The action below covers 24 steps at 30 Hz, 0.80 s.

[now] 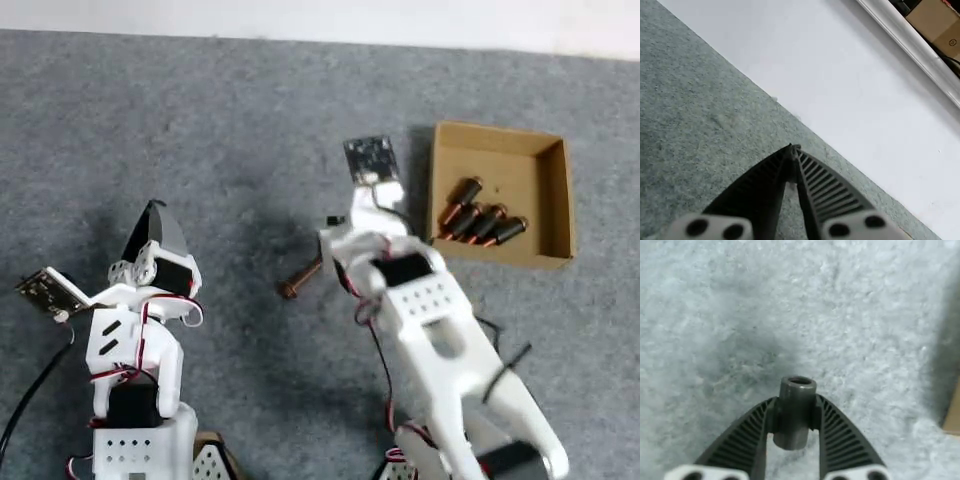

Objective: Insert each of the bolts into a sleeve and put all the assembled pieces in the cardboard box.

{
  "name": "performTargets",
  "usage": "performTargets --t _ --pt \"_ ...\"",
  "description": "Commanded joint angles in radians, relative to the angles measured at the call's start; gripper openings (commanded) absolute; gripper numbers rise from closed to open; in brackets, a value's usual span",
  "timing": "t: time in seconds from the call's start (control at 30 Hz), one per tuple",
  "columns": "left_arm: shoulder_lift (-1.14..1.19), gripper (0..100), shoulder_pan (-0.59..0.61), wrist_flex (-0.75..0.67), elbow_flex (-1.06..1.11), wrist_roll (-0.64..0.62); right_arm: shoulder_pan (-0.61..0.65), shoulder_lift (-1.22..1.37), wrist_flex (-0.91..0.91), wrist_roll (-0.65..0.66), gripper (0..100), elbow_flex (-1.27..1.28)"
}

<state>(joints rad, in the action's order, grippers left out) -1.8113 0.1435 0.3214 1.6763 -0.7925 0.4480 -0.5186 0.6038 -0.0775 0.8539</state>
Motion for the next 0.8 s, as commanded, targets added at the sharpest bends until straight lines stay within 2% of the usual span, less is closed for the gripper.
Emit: performTargets --t 0.0,0.2,0.3,0.57,0.67,0.77 --pt "-0.016 1 -0.018 -0.023 0.012 0.000 -0.079 -0.179 -0.094 0.044 0.5 0.127" --pt "-0.016 1 -0.019 -0.023 0.012 0.000 -0.239 -0.414 -0.206 0.052 0.5 0.390" --pt "-0.016 1 -0.036 -0.023 0.013 0.000 -0.285 -0.513 -0.229 0.110 0.5 0.499" --pt "-0.015 1 -0.168 -0.008 0.018 0.126 -0.298 -0.763 -0.251 0.135 0.5 0.674" --pt "-0.015 1 -0.182 0.060 -0.018 0.126 -0.298 -0.840 -0.251 0.135 0.5 0.725" --pt "-0.013 1 -0.271 0.176 -0.079 0.187 -0.298 -0.888 -0.251 0.135 0.5 0.751"
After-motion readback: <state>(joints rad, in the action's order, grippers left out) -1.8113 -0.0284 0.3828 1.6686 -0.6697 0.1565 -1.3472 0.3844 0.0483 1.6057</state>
